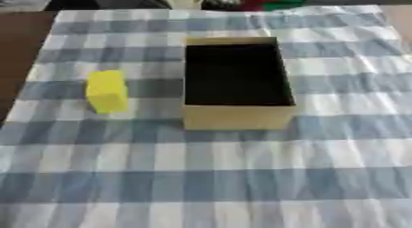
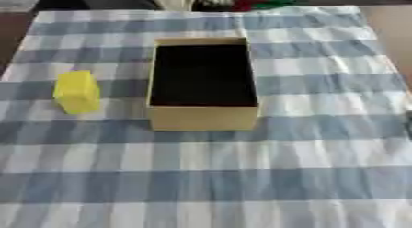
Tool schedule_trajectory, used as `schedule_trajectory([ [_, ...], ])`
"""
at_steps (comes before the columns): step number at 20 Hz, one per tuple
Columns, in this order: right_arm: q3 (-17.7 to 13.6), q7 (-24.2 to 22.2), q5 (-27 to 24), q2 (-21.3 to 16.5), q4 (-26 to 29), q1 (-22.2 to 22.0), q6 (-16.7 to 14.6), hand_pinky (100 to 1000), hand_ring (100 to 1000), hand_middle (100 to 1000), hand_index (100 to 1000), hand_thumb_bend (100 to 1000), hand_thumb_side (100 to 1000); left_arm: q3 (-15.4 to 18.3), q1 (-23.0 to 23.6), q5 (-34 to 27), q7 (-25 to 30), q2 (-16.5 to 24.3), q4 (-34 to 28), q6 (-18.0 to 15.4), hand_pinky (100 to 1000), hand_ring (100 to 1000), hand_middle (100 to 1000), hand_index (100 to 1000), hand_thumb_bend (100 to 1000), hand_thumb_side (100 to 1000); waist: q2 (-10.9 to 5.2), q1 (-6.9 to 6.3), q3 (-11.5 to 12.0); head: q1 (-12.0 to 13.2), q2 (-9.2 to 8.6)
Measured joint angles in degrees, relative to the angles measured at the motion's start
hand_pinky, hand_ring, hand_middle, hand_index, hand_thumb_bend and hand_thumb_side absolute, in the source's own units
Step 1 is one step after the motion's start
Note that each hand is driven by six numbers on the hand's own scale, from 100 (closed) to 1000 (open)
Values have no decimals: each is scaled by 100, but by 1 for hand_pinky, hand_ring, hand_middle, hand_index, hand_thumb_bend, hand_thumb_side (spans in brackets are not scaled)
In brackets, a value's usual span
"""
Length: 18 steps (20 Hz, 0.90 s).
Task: Pick up objects on the table and place them in the box.
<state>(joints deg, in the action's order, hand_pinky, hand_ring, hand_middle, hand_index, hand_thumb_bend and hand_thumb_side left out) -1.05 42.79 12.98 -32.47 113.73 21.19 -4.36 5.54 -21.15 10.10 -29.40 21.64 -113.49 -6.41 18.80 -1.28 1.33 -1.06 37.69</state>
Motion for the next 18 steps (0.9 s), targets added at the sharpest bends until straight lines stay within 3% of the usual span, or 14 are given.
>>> schedule_trajectory([
  [11, 0, -1, 0, 1, 0, -5, -1, 827, 779, 743, 815, 100, 650, -2, -127, 42, 120, 168, 0, 167, 756, 698, 665, 831, 368, 399, -30, -9, -21, -3, -2],
  [14, 1, -2, 0, 1, 0, -8, -2, 827, 779, 743, 814, 100, 650, -74, -268, 154, 399, 545, 0, 594, 759, 701, 666, 830, 359, 415, -87, -26, -19, -13, 0],
  [18, 4, -20, 0, 0, 0, -15, 2, 826, 779, 743, 814, 100, 650, -326, -589, 331, 1180, 1274, 42, 1514, 765, 711, 675, 830, 348, 444, -137, -41, -17, -48, 3],
])
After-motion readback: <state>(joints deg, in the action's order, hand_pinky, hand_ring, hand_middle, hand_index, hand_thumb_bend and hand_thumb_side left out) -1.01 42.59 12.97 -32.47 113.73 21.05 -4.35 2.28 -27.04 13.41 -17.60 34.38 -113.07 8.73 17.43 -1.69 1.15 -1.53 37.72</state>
